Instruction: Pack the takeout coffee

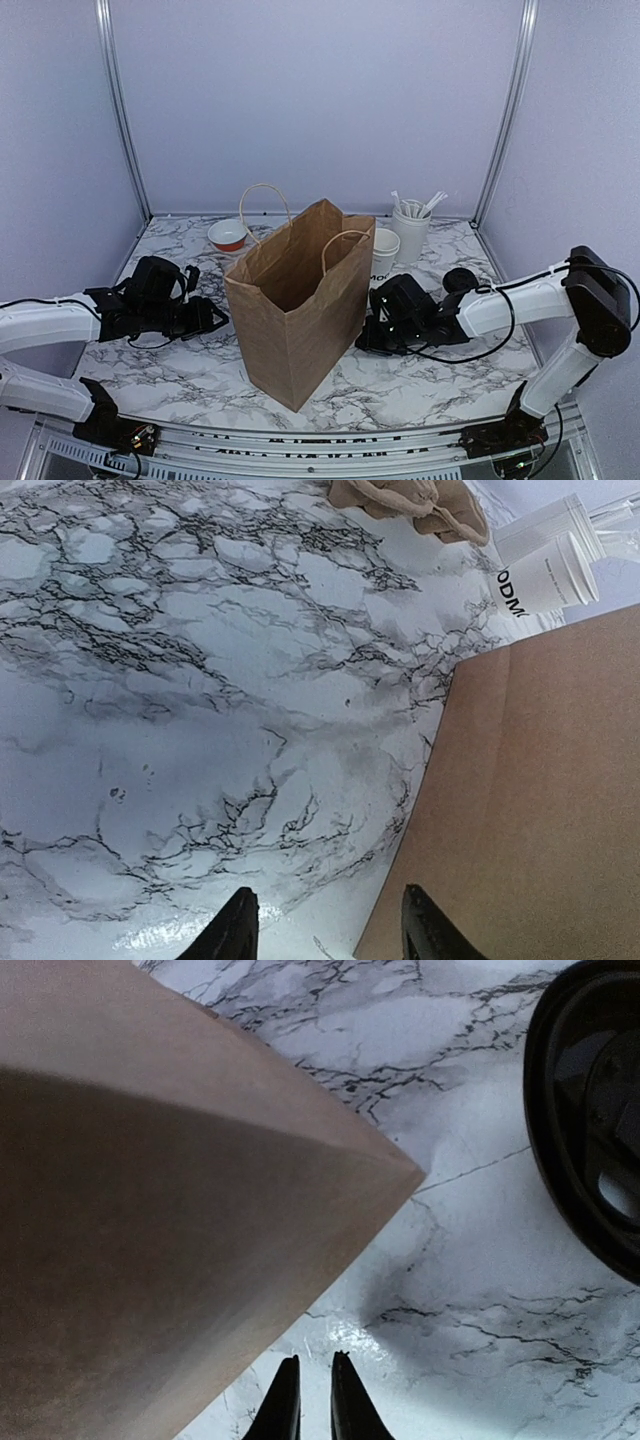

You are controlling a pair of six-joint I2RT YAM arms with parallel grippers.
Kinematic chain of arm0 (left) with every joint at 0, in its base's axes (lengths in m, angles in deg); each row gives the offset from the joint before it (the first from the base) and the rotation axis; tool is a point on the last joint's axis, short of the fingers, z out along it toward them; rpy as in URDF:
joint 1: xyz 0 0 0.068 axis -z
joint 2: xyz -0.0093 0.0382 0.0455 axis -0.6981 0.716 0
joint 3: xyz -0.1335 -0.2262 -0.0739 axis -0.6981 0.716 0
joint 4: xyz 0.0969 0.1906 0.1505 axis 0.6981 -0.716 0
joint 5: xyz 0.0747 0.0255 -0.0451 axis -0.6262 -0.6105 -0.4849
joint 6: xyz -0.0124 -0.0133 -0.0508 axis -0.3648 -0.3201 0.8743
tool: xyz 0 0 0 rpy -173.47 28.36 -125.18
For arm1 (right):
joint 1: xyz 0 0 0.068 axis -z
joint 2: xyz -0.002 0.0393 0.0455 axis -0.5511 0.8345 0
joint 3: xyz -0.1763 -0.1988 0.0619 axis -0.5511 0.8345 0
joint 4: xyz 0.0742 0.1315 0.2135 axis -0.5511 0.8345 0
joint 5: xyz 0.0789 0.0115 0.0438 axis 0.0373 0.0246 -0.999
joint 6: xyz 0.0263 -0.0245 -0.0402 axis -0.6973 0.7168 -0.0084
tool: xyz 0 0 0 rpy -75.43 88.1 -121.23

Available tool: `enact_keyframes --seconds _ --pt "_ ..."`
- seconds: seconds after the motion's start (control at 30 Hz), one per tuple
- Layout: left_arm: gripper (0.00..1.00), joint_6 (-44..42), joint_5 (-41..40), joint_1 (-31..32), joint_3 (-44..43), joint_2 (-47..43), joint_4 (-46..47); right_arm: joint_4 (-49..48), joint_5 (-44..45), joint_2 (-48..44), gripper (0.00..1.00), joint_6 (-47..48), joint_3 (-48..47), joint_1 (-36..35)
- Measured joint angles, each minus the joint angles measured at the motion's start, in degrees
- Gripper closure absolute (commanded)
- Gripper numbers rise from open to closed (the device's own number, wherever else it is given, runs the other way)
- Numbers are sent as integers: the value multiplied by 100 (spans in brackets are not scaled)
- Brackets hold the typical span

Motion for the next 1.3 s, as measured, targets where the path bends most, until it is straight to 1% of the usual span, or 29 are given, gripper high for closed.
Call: enact_keyframes --seconds 0.2,0.33,0.6,0.7,0.87,1.03,1.1,1.3 --pt "51 -7 2 323 28 258 129 -326 48 483 92 -107 4 -2" --pt "51 -7 -4 468 109 269 216 -551 48 763 92 -105 -199 -2" --pt "52 -35 -9 566 299 267 238 -566 31 1530 92 131 -1084 9" --pt "52 -39 -7 610 345 267 238 -494 -11 1893 92 334 -1569 39" --pt "52 -52 -2 734 382 284 238 -210 -125 2643 91 754 -2677 136" --pt "52 -46 -4 885 387 437 264 157 -330 3539 89 1200 -4159 170" --pt "52 -24 -7 970 387 501 317 240 -415 3779 89 1333 -4607 181" --pt "53 94 -9 1283 387 688 529 590 -608 4083 87 1626 -5359 181"
